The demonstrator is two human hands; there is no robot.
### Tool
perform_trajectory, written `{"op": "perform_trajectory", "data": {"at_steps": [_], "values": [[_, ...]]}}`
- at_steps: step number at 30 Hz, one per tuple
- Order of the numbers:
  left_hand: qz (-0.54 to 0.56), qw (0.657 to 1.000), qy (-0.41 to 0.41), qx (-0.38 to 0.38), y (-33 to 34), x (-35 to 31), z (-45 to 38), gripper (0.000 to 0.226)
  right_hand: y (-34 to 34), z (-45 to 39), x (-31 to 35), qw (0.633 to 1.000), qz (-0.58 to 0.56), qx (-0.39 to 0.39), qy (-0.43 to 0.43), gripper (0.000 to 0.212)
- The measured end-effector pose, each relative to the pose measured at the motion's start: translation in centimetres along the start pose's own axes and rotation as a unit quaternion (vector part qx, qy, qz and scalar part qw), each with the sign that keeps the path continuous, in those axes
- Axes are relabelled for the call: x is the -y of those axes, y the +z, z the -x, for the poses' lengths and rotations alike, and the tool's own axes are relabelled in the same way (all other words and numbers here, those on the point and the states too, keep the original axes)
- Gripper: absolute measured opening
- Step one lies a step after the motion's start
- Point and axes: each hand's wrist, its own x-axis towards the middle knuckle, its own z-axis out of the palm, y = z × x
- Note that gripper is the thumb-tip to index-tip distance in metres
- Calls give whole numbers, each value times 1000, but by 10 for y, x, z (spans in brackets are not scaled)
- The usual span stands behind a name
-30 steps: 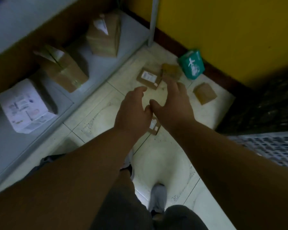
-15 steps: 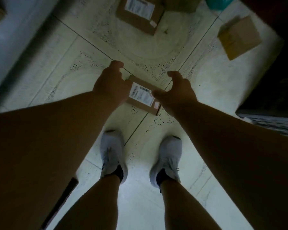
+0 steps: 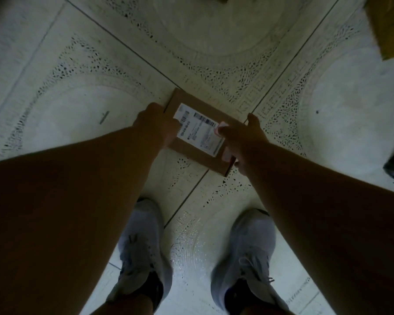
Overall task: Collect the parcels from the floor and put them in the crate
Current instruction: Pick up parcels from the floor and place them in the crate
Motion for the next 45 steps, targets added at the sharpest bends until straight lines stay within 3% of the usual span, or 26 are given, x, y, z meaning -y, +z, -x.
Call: {"op": "perform_trajectory", "data": {"at_steps": [5,7,9,11,13,14,18,21,26,30,33,41,45], "values": [[145,976,27,-161,-75,-33,49,18,-22,59,20,999,-11,4,-44,58],[210,950,29,-228,-120,-53,82,19,-30,105,37,998,-9,32,-52,64],[269,938,38,-217,-162,-70,122,31,-35,158,58,996,13,69,-63,73],[376,913,36,-156,-207,-79,167,39,-42,215,83,990,29,91,-103,67],[478,878,21,-30,-262,-83,225,23,-52,281,114,981,51,92,-166,54],[478,877,40,-21,-288,-80,253,23,-57,315,127,975,66,91,-194,52],[450,872,77,-178,-370,-66,359,24,-67,442,166,946,67,102,-301,46],[436,868,69,-227,-404,-40,445,32,-57,533,177,910,66,104,-397,38],[520,792,-15,-320,-416,22,585,57,-44,656,150,840,100,144,-513,36],[582,732,-18,-355,-405,77,672,38,-33,735,114,790,135,193,-566,40],[612,690,-25,-385,-400,120,722,37,-16,784,78,758,162,242,-584,39],[624,649,-62,-431,-390,252,830,33,47,892,-37,718,219,289,-594,35],[607,658,-59,-441,-388,340,881,30,93,945,-108,722,228,304,-578,38]]}}
